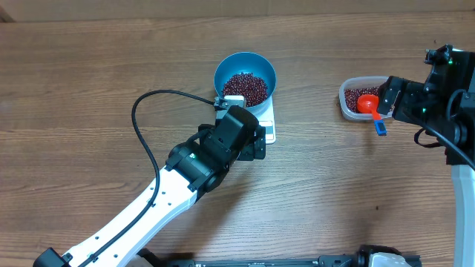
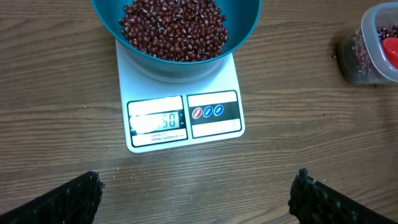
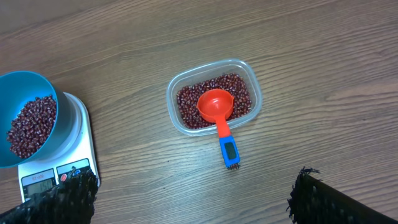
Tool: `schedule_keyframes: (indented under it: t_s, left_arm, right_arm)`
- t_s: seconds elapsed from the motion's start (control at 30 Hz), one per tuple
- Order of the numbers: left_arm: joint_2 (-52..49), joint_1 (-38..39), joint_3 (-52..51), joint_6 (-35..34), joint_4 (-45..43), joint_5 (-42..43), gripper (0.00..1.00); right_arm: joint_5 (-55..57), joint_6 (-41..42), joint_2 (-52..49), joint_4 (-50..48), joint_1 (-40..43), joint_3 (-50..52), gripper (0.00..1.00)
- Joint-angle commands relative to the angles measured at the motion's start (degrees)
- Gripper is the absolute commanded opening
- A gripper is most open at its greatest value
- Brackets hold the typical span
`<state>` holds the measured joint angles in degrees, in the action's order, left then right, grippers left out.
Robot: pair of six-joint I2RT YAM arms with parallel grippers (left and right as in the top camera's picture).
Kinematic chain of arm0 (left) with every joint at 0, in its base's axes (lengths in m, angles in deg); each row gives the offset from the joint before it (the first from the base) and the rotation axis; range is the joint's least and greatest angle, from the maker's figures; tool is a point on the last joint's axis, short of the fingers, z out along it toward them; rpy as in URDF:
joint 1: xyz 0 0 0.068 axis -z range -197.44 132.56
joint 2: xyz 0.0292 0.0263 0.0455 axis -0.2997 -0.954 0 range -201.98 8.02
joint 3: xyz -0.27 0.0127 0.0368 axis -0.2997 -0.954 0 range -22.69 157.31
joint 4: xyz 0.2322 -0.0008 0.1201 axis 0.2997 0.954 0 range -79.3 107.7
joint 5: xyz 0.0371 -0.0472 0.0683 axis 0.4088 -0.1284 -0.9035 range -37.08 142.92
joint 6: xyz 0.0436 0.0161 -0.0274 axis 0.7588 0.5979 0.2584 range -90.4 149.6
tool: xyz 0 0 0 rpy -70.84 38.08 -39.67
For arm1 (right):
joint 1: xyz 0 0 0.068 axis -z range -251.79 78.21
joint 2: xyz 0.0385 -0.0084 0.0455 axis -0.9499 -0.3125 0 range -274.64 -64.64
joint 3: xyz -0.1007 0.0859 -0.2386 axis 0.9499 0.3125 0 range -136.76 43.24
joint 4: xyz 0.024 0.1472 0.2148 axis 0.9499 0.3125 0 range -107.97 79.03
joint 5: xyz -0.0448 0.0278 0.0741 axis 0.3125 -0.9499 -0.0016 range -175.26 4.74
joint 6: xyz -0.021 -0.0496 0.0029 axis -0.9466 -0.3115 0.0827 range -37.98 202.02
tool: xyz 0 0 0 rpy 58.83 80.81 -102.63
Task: Scoop item into bowl and weigh 150g on scale
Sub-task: 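Move the left gripper forward toward the scale display, then hold the left gripper over the scale reading 150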
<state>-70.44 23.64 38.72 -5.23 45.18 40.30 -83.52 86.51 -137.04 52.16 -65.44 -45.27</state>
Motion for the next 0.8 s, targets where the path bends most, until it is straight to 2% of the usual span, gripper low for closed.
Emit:
schedule_keyframes:
  t_s: [0.0,0.23,0.77]
  left_arm:
    - [0.1,-0.5,-0.2,-2.7,1.4,-1.7,1.00]
    - [-0.2,-0.5,-0.2,-5.9,4.2,-3.5,1.00]
    - [-9.1,-0.2,-0.2,-7.6,0.9,-3.9,1.00]
  right_arm:
    - [0.2,0.0,0.0,-0.3,0.1,-1.5,1.00]
    - [0.2,0.0,0.0,-0.3,0.1,-1.5,1.00]
    - [0.2,0.0,0.0,-0.3,0.1,-1.5,1.00]
